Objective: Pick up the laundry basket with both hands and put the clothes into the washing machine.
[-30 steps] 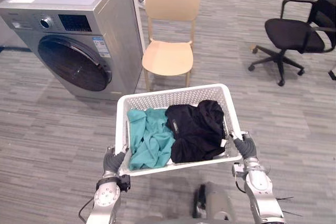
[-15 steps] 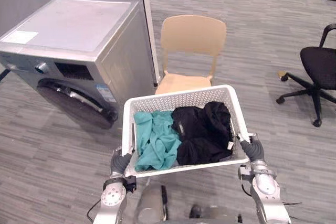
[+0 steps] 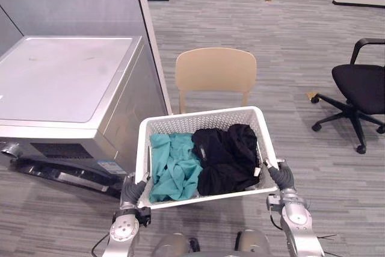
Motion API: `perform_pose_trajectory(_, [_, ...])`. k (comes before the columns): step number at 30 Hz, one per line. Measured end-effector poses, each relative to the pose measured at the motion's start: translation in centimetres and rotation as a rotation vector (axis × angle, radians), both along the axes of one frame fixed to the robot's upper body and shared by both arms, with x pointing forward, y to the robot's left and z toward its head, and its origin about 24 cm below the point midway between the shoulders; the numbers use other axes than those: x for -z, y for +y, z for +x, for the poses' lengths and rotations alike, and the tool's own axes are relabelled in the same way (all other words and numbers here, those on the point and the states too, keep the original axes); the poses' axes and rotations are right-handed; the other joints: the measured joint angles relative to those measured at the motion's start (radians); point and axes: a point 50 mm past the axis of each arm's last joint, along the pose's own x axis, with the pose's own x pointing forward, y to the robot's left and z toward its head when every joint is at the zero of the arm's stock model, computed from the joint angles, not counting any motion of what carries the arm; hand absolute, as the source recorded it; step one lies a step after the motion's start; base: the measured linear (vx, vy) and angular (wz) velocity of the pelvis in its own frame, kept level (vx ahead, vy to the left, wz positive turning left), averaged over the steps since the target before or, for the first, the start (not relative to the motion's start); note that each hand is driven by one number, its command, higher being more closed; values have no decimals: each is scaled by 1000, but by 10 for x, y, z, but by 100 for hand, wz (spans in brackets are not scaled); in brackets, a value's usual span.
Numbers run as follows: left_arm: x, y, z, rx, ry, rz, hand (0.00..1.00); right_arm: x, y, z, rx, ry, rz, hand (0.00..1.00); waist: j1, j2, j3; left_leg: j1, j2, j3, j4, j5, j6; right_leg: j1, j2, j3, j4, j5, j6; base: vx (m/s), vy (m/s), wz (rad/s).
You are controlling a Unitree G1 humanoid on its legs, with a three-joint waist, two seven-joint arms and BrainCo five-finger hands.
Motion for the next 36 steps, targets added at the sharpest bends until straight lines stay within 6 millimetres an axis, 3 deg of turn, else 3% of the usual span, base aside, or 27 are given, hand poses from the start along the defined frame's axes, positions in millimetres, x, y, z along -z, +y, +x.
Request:
perform_pose_trajectory(2, [1, 2, -1, 3, 7, 10, 100, 4, -1, -4, 9, 17, 2, 100, 1, -17, -9, 4, -9, -8, 11, -14, -25, 25, 25, 28, -217, 104, -32, 168, -89, 23])
perform_pose_trajectory(3, [4, -1, -1, 5, 21, 9, 100, 8, -1, -8, 13, 41, 6, 100, -3, -9, -13, 8, -6, -42, 27, -25, -42, 50, 35, 34, -253, 172, 2, 177, -118, 28])
perform_pose_trajectory(4, [8, -5, -3, 17, 37, 11, 100, 12, -4, -13, 24, 61, -2, 100, 2, 13, -27, 13, 19, -54, 23, -30, -50, 83, 58, 17, -309, 183, -10, 217, -137, 22])
perform_pose_trajectory(6, [9, -6, -3, 20, 39, 14, 100, 12, -5, -13, 21, 62, -7, 100, 5, 23, -34, 7, 44, -63, 12, -33, -58, 104, 91, 5, -373, 206, -22, 172, -115, -2])
perform_pose_trajectory(8, [9, -6, -3, 20, 40, 13, 100, 10, -4, -11, 23, 53, -8, 100, 5, 19, -35, 4, 53, -68, -17, -30, -64, 104, 105, -2, -403, 221, -29, 79, -64, -2])
perform_pose_trajectory(9, [12, -7, 0, 29, 50, 16, 100, 12, -5, -12, 32, 59, -10, 100, 4, 11, -36, 1, 49, -69, -37, -15, -85, 96, 104, -2, -410, 227, -30, 39, -30, 1])
perform_pose_trajectory(12, [10, -5, 21, 60, 34, 45, 100, 15, -4, -3, 43, 65, -10, 100, 2, -8, -12, -70, 38, -78, -18, 3, -96, 23, 90, -8, -378, 230, -30, -13, -32, 9])
perform_pose_trajectory(17, [-32, -11, 82, 77, -161, 83, 100, -23, -7, 46, 78, -112, -32, 100, 2, -13, 120, -326, 34, -80, 179, 2, -96, -204, 52, -10, -220, 227, -35, -176, 4, 12])
perform_pose_trajectory(19, [-61, -11, 113, 71, -269, 113, 100, -49, -6, 75, 92, -213, -24, 100, 5, -21, 179, -433, 36, -78, 231, 0, -95, -305, 47, -10, -170, 223, -41, -219, -1, 15])
perform_pose_trajectory(25, [-122, 4, 167, -12, -434, 164, 100, -107, 11, 125, 93, -395, 24, 100, 12, -21, 235, -642, 85, -69, 310, -23, -68, -499, 66, -21, -122, 238, -73, -231, -50, -2])
perform_pose_trajectory(26, [-136, 4, 176, -24, -473, 160, 0, -120, 14, 132, 99, -435, 35, 100, 14, -22, 269, -658, 94, -69, 323, -20, -70, -512, 70, -24, -116, 247, -84, -125, -63, -9])
perform_pose_trajectory(27, [-141, 3, 178, -31, -485, 151, 0, -123, 14, 134, 99, -444, 36, 100, 12, -22, 273, -670, 95, -71, 327, -18, -72, -522, 70, -26, -114, 249, -87, -102, -60, -4])
perform_pose_trajectory(28, [-147, 3, 180, -44, -505, 136, 0, -127, 14, 135, 101, -455, 39, 0, 9, -22, 273, -691, 100, -75, 335, -17, -74, -538, 73, -32, -113, 250, -90, -40, -48, 3])
perform_pose_trajectory(36, [-185, -9, 192, -119, -679, -29, 0, -122, 13, 137, 223, -431, 174, 0, 5, -21, 274, -735, 108, -80, 348, -13, -81, -582, 72, -45, -85, 252, -95, 37, -10, 1])
